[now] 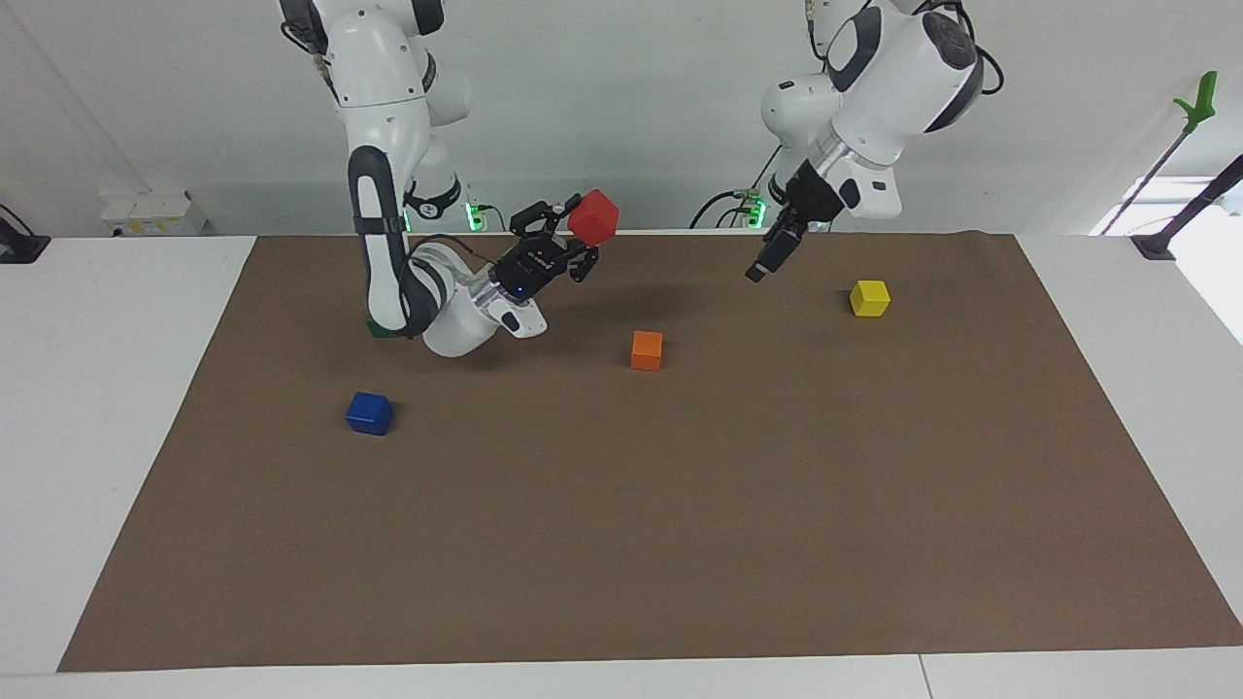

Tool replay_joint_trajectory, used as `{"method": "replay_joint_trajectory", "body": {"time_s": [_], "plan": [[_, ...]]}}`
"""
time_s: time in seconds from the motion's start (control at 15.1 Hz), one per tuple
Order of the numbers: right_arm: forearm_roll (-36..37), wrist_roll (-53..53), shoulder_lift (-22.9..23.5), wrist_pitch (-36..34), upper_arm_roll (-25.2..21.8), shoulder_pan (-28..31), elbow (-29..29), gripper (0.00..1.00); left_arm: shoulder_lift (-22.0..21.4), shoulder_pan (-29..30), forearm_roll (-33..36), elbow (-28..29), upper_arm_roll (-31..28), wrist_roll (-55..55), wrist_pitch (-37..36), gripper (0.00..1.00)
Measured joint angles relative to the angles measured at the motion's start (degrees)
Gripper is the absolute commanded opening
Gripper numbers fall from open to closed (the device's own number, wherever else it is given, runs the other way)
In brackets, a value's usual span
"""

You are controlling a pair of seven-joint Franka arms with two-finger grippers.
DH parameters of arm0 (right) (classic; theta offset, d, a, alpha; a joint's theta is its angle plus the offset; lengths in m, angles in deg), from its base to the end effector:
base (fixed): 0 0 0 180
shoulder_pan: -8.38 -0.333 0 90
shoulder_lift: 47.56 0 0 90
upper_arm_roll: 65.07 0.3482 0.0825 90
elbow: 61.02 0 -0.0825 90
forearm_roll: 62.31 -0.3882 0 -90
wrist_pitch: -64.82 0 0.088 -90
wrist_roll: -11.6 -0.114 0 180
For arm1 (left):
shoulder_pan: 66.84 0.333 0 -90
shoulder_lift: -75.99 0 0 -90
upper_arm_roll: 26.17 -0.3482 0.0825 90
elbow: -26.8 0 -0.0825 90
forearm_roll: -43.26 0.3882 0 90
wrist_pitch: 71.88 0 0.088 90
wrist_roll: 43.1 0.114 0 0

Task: Transfer red block to right arm and stack on blue block
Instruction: 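Open the left gripper and withdraw it while the right gripper lifts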

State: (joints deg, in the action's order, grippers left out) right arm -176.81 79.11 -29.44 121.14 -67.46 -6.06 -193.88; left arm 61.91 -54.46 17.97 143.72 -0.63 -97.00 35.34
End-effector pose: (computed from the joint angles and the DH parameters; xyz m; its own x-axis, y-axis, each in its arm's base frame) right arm 0.4652 0.2344 0.3574 0.9844 0.0201 0.1749 0.1192 0.6551 -0.7461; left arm 0.4713 -0.1663 0.5693 0.6683 0.7063 -0.2333 0.7439 -0.6317 0.2182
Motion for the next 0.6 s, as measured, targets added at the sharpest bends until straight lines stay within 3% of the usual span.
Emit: {"method": "replay_joint_trajectory", "body": {"time_s": [0.2, 0.4, 0.6], "plan": [[0.0, -5.4, -2.3, 6.9, -0.2, 0.8, 1.9, 0.00, 0.1, 7.2, 0.7, 0.0, -0.1, 17.5, 0.3, 1.00], [0.0, -10.7, -5.7, 16.2, -0.2, 0.8, 4.1, 0.00, 0.6, 9.4, 1.1, 0.1, -0.1, 21.4, 5.1, 1.00], [0.0, -17.6, -10.4, 25.8, -0.2, 0.5, 6.1, 0.00, 1.6, 8.9, 12.0, -0.4, 0.7, 25.6, 6.6, 1.00]]}}
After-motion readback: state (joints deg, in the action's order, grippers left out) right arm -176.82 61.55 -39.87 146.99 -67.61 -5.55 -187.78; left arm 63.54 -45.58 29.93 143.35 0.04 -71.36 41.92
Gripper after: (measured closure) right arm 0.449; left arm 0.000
